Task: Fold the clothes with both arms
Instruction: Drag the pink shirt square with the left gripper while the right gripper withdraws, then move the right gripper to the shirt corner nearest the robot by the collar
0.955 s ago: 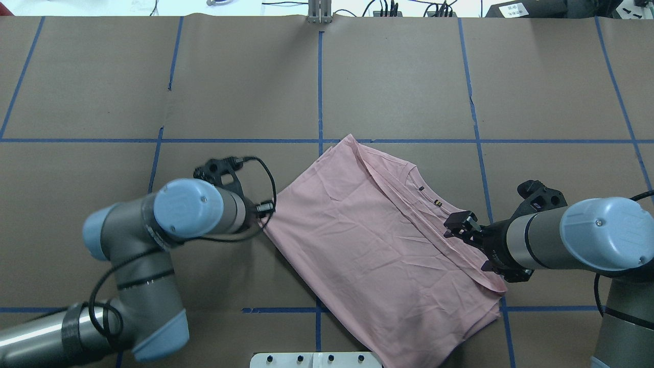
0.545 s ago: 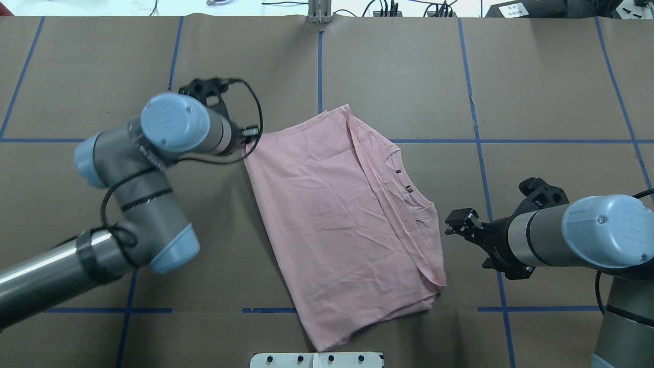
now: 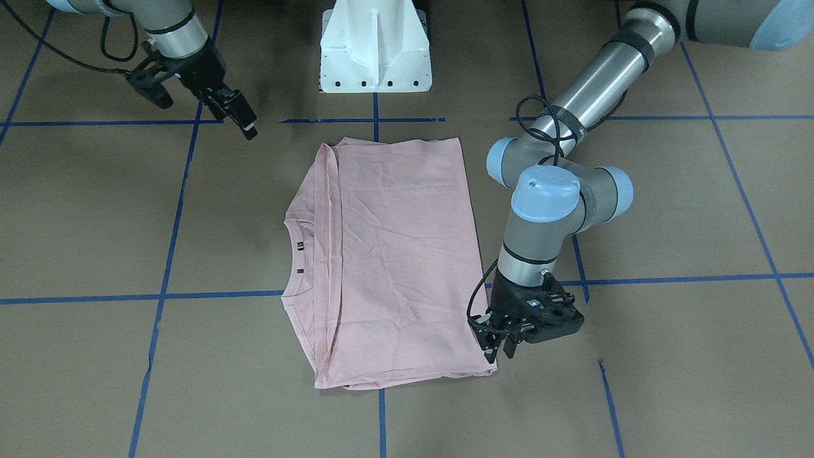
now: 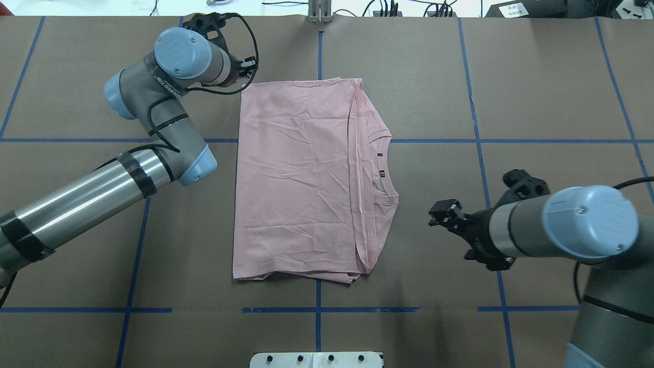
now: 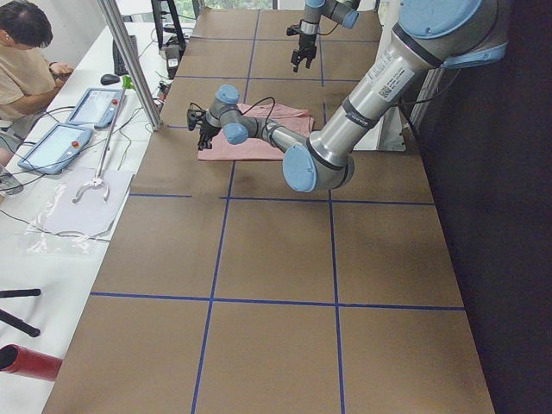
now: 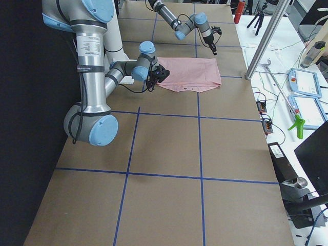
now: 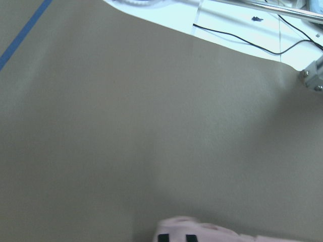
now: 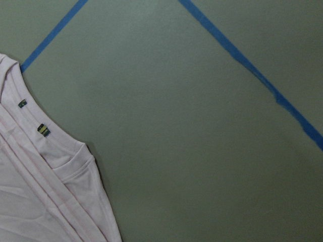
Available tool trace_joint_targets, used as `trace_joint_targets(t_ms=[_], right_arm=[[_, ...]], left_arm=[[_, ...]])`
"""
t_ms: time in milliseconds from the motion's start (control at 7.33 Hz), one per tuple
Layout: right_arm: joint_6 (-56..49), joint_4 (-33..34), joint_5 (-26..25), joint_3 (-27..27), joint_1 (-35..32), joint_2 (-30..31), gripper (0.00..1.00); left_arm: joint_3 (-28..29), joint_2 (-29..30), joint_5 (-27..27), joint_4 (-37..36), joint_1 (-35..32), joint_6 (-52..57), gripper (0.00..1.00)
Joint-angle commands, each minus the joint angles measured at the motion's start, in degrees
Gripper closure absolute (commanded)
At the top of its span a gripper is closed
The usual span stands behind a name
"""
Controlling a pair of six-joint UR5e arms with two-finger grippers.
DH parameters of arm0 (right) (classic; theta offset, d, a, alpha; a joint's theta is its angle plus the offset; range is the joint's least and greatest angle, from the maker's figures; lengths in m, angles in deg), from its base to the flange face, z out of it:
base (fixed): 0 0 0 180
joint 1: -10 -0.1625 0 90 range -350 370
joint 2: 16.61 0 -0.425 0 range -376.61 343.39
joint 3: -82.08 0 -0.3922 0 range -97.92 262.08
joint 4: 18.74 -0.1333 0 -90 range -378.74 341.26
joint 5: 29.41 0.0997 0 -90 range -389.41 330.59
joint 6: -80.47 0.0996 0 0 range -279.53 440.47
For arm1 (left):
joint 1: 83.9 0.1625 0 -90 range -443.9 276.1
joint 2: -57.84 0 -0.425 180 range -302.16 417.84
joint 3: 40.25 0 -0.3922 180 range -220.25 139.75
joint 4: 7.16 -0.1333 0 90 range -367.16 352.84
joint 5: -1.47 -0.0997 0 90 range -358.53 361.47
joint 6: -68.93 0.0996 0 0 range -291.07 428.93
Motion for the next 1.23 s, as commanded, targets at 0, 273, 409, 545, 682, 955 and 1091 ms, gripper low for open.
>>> trace_joint_targets(t_ms=[0, 273, 409, 545, 682, 955, 1091], right_arm=[[1.5, 0.2, -5.7, 7.2, 4.4, -9.0, 0.00], [8.6, 0.1, -9.8, 12.3, 9.5, -13.7, 0.00], [8.6, 0.2, -11.3, 14.1, 11.0, -15.1, 0.00], [8.8, 0.1, -12.3, 14.9, 11.8, -15.2, 0.00], [9.6, 0.2, -12.6, 16.3, 11.9, -16.0, 0.00], [9.7, 0.3, -12.8, 17.3, 10.5, -16.4, 0.15], [9.2, 2.4, -12.9, 18.5, 10.5, -16.9, 0.18]], left_arm=[[-12.5, -8.0, 2.6, -0.1, 0.1, 0.1, 0.30], [-13.0, -8.3, 2.9, -0.1, 0.2, -0.1, 0.30], [-13.0, -8.3, 2.9, -0.1, 0.3, -0.1, 0.30], [-13.0, -8.3, 2.9, -0.1, 0.4, -0.1, 0.30], [-13.0, -8.3, 2.9, -0.1, 0.4, -0.5, 0.30], [-13.0, -8.2, 2.9, -0.1, 0.9, -0.9, 0.30], [-13.0, -8.2, 2.9, -0.1, 1.0, -1.2, 0.29]])
